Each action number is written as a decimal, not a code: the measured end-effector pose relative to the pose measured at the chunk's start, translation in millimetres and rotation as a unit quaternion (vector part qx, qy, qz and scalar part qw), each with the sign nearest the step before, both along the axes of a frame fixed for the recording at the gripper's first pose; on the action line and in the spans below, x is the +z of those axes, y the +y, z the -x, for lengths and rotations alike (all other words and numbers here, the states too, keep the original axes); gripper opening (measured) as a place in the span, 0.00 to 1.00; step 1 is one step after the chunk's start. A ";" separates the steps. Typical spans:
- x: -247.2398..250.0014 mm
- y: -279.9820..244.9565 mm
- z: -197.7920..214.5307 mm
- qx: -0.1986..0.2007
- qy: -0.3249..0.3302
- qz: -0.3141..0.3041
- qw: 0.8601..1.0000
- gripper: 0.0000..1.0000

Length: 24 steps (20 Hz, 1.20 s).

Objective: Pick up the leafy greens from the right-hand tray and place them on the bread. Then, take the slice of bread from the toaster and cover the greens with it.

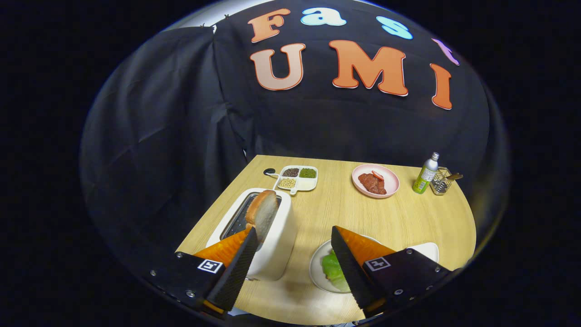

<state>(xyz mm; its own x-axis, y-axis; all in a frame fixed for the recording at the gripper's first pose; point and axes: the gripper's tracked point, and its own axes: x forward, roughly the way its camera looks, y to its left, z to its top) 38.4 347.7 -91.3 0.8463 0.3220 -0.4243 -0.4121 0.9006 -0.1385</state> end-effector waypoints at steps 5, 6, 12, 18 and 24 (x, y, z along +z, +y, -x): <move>2.8 31.9 4.6 0.024 0.003 -0.004 1.000 0.97; 2.3 38.0 4.4 0.028 0.003 -0.003 1.000 0.97; -16.1 62.9 -7.9 0.034 0.019 0.013 0.999 0.98; -40.5 80.2 -20.6 0.026 0.048 0.023 0.998 0.89; -54.4 84.0 -28.7 0.017 0.068 0.029 0.997 0.58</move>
<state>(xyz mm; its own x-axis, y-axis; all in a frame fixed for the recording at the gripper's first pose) 67.1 431.7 -145.7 0.7684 0.3209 -0.5536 -0.4608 0.8778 -0.1307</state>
